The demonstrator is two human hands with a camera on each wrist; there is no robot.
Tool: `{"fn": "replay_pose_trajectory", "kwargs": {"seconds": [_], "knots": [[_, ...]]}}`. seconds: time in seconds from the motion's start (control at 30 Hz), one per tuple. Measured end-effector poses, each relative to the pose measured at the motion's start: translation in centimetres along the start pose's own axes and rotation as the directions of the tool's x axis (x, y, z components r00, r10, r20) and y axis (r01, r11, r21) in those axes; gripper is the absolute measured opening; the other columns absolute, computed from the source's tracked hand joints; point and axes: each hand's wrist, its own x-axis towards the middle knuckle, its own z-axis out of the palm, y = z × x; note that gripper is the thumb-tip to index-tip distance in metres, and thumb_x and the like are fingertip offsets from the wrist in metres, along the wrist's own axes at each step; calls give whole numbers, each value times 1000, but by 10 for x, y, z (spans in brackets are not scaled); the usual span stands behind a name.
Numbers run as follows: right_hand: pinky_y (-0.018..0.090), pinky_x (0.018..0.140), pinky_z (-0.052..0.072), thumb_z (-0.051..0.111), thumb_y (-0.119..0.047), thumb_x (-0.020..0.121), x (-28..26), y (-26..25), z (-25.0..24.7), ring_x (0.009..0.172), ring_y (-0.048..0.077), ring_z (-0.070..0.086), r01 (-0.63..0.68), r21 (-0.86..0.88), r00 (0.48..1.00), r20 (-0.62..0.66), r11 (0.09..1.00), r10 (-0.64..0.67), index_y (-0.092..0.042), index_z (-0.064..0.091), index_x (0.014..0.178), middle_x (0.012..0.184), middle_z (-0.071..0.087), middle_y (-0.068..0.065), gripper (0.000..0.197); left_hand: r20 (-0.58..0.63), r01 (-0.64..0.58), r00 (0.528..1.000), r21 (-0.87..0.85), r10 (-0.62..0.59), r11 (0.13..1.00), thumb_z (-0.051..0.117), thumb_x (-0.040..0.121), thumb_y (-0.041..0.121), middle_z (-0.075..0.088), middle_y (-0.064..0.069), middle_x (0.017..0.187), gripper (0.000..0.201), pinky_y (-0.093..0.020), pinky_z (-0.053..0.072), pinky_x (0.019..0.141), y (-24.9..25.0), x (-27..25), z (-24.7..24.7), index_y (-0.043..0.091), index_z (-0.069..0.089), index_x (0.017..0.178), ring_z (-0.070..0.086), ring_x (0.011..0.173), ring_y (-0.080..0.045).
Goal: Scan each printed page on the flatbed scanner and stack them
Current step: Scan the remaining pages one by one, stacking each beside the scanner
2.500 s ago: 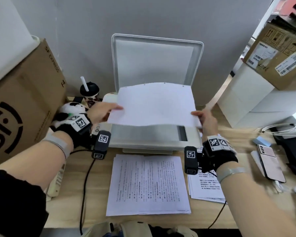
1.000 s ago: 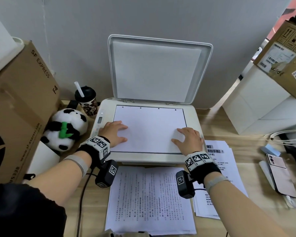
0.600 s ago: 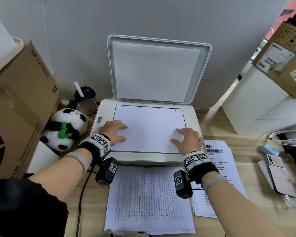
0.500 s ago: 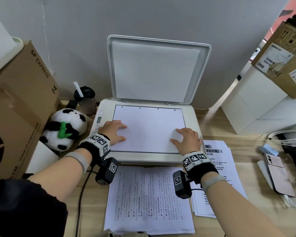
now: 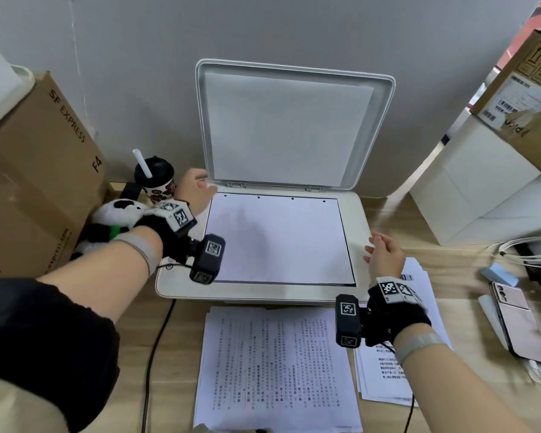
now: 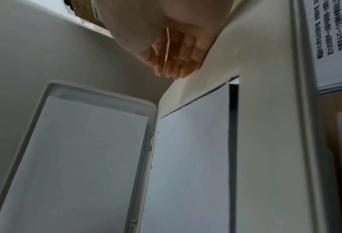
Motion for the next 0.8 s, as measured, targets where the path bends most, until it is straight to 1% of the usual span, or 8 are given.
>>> {"fn": "replay_pose_trajectory", "kwargs": {"seconds": [0.13, 0.2, 0.37, 0.43, 0.5, 0.57, 0.7, 0.8], "knots": [[20, 58, 44, 43, -7, 93, 6, -4, 1, 69, 7, 55, -44, 51, 999, -3, 998, 44, -14, 62, 98, 95, 61, 2, 21, 10, 126, 992, -212, -127, 969, 54, 89, 6, 60, -14, 96, 70, -17, 37, 45, 35, 36, -12, 15, 18, 149, 51, 66, -17], [20, 58, 43, 42, -6, 93, 6, -8, 2, 70, 8, 55, -58, 63, 998, 0, 996, 58, -14, 62, 98, 93, 60, 0, 22, 41, 156, 988, -249, -151, 956, 49, 89, 4, 57, -6, 77, 73, -17, 34, 42, 49, 48, -17, 21, 12, 150, 48, 54, -11], [21, 60, 43, 42, -8, 92, 5, -15, 1, 74, 11, 55, -74, 99, 997, 22, 992, 73, -14, 62, 95, 89, 59, -3, 21, 117, 239, 971, -351, -210, 905, 37, 90, -3, 58, -4, 73, 61, -18, 36, 41, 68, 62, -27, 23, 25, 144, 56, 45, -9], [21, 59, 43, 42, -10, 93, 5, -18, 1, 72, 11, 55, -81, 124, 997, 20, 989, 79, -16, 62, 89, 85, 59, -5, 20, 115, 246, 969, -413, -218, 877, 33, 91, -2, 62, -4, 67, 48, -13, 36, 35, 69, 59, -30, 21, 35, 134, 57, 45, -10], [21, 59, 42, 45, -12, 92, 4, -22, 1, 69, 11, 55, -95, 167, 995, 14, 981, 94, -20, 60, 80, 82, 59, -5, 21, 67, 238, 969, -508, -237, 828, 28, 94, 2, 64, 0, 52, 27, -10, 32, 33, 67, 49, -34, 20, 44, 105, 54, 33, -7], [21, 57, 41, 47, -13, 91, 3, -27, 1, 65, 11, 55, -110, 230, 994, 15, 967, 110, -21, 59, 77, 80, 59, -2, 21, 22, 218, 966, -603, -257, 767, 25, 95, 3, 59, 4, 39, 26, -10, 30, 33, 66, 36, -36, 19, 42, 83, 49, 27, -5], [19, 51, 40, 46, -17, 92, -5, -39, -3, 51, 7, 56, -104, 355, 994, 60, 929, 88, -16, 62, 81, 69, 61, -1, 19, 47, 241, 955, -695, -292, 677, 32, 90, 6, 56, 3, 36, 28, -20, 28, 45, 48, 3, -43, 14, 49, 70, 47, 34, -9], [17, 50, 41, 38, -28, 96, -14, -49, -7, 52, 7, 57, -71, 407, 995, 93, 911, 36, -15, 62, 83, 62, 65, -6, 30, 114, 283, 956, -618, -272, 734, 34, 87, 8, 57, 2, 39, 29, -14, 27, 37, 27, -17, -48, 10, 52, 65, 44, 35, -9]]}}
